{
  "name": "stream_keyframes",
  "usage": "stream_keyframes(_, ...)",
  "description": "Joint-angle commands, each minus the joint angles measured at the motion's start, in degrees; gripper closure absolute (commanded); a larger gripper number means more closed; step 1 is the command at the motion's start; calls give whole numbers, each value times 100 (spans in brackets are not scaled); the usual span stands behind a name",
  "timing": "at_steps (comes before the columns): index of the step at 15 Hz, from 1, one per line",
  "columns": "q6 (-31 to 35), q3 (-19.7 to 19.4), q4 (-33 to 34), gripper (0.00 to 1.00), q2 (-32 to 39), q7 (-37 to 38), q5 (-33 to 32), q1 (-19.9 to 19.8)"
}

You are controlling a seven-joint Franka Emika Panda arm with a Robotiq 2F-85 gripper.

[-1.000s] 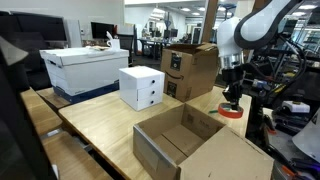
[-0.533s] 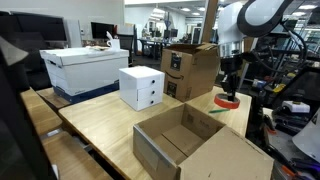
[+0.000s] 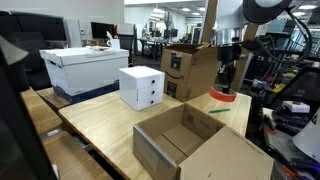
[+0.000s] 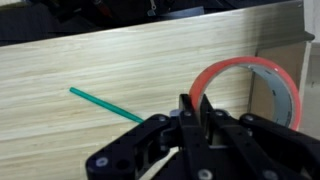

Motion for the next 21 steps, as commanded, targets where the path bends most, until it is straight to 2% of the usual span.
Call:
stream_keyframes(1, -191, 163, 87, 96, -256, -245, 33, 153)
stream_keyframes(12, -206, 520, 457, 96, -63, -642, 127, 724)
stream_keyframes(21, -266, 787, 1151, 96, 762, -899, 67, 971)
